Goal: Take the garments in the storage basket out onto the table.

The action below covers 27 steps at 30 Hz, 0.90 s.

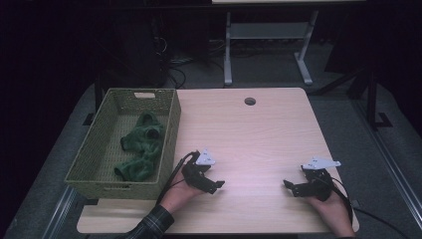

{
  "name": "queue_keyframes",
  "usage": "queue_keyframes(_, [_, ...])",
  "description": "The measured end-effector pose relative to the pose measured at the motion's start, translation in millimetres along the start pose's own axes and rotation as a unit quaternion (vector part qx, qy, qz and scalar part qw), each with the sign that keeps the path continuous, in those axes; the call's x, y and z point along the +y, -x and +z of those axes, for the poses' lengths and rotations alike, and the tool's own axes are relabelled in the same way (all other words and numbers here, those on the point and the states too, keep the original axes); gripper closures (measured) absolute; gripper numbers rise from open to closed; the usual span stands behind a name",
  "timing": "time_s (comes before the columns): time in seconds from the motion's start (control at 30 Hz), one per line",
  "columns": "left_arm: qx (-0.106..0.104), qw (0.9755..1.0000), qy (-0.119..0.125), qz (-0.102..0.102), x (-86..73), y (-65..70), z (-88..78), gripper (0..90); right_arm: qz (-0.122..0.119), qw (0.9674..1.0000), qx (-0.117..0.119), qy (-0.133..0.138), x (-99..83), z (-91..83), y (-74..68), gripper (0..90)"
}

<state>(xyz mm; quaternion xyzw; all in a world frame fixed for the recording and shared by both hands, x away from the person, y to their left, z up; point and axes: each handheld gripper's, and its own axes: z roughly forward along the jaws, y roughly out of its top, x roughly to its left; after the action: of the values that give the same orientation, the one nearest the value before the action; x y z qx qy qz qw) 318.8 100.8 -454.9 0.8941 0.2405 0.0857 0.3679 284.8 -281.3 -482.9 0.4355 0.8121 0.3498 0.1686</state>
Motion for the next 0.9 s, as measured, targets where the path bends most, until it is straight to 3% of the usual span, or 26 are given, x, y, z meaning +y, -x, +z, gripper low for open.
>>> queue_keyframes(0.43, [-0.005,0.9999,-0.012,0.011,16.7,0.1,-15.5,13.6,0.001,1.0000,-0.001,0.000,-0.3,-0.2,-0.3,8.7])
queue_keyframes(0.9, [-0.002,0.9999,-0.013,0.005,36.0,-10.1,-39.3,14.0,-0.001,1.0000,-0.001,0.001,-0.2,-0.1,-0.1,8.7])
